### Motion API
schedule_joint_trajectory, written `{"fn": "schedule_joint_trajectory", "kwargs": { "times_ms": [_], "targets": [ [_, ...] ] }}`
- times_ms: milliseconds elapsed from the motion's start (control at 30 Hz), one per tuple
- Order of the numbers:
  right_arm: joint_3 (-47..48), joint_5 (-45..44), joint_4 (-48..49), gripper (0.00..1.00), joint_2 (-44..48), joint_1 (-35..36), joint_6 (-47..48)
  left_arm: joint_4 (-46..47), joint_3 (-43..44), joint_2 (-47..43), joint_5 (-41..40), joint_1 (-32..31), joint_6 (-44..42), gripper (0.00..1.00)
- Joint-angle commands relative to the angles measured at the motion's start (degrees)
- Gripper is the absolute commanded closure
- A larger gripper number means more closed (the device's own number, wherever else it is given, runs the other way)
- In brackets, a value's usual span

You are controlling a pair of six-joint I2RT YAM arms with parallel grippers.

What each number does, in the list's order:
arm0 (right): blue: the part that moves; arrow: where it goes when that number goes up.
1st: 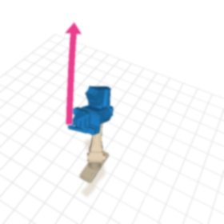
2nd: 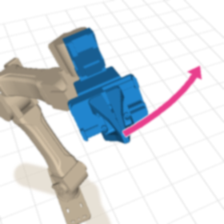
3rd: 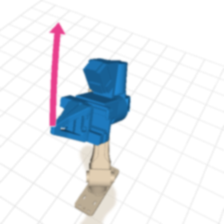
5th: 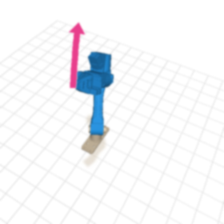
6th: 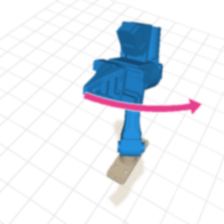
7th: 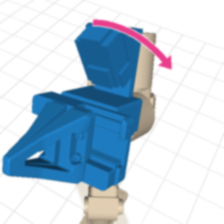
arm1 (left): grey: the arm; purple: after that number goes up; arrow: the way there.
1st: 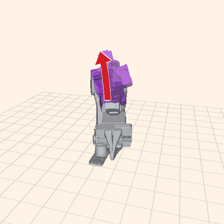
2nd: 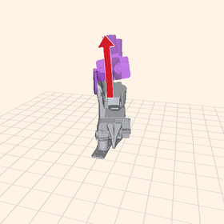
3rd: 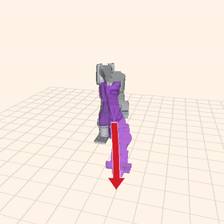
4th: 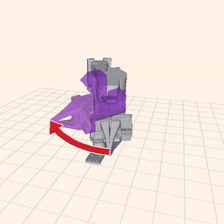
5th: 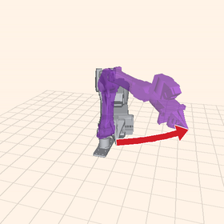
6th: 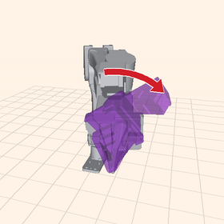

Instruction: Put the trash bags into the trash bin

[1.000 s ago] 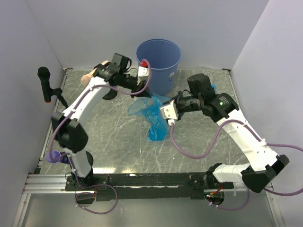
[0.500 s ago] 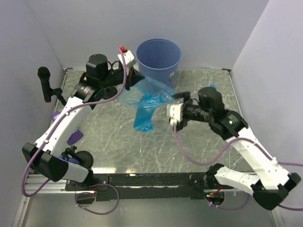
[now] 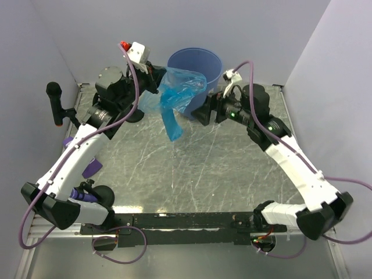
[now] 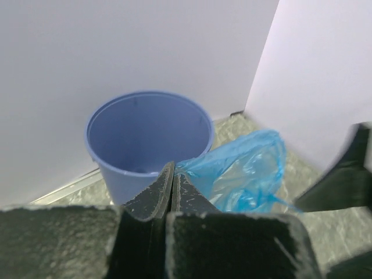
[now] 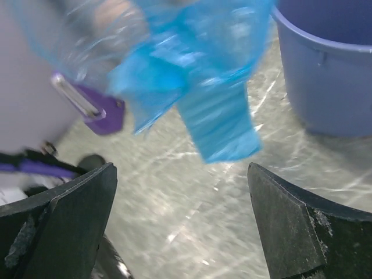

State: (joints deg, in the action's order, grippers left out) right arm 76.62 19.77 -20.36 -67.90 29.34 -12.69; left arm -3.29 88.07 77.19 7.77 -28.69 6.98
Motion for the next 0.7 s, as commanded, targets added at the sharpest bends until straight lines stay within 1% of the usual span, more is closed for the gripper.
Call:
{"fn": "schedule_joint_trajectory", "kwargs": {
  "times_ms": [0,67,200,300,367,400,433,467,533,567,600,633,667],
  "targets": [
    [3.54,8.86,10.41,0.00,-2.85,-3.85,-14.28,4.69,-0.71,-1.25,-3.99,-1.02,3.12,0.99],
    [3.36,11.07,13.93,0.00,-4.43,-4.73,-17.09,4.96,-0.97,-1.25,-2.85,-1.28,3.74,1.00],
    [3.89,13.70,19.29,0.00,-8.82,-5.87,-23.32,4.17,-1.06,-1.60,-3.20,-1.90,3.83,0.99],
    [5.73,16.00,23.25,0.00,-12.07,-5.70,-24.75,3.47,-1.24,-2.30,-2.59,-1.81,3.56,0.99],
    [6.61,15.57,24.31,0.03,-13.74,-5.53,-24.84,3.55,-1.50,-2.65,-1.10,-1.81,3.48,0.99],
    [7.05,15.21,24.66,0.08,-14.45,-5.52,-24.75,3.73,-1.59,-2.83,-0.13,-1.81,3.48,0.99],
    [7.31,15.30,25.10,0.17,-15.06,-5.52,-24.32,3.99,-1.68,-2.92,0.66,-1.90,3.56,0.99],
    [7.58,16.08,25.63,0.26,-15.94,-5.52,-23.27,3.99,-1.76,-3.09,1.19,-1.90,3.39,0.99],
    [8.19,18.27,25.63,0.49,-17.18,-5.44,-20.46,3.64,-1.85,-3.18,0.76,-1.81,3.04,0.99],
    [8.63,19.33,24.33,0.65,-17.53,-5.52,-17.75,3.38,-1.76,-3.27,-0.20,-1.90,2.60,0.99],
    [8.63,19.25,22.40,0.89,-17.44,-5.79,-15.55,3.38,-1.68,-3.36,-0.82,-1.72,1.55,0.99],
    [8.20,17.34,18.64,1.00,-16.66,-6.31,-13.61,1.81,-1.68,-3.62,-1.70,-1.81,0.15,0.99],
    [7.32,15.23,15.03,1.00,-15.70,-6.92,-12.11,1.62,-2.02,-4.15,-2.58,-1.81,-1.60,0.99]
  ]
}}
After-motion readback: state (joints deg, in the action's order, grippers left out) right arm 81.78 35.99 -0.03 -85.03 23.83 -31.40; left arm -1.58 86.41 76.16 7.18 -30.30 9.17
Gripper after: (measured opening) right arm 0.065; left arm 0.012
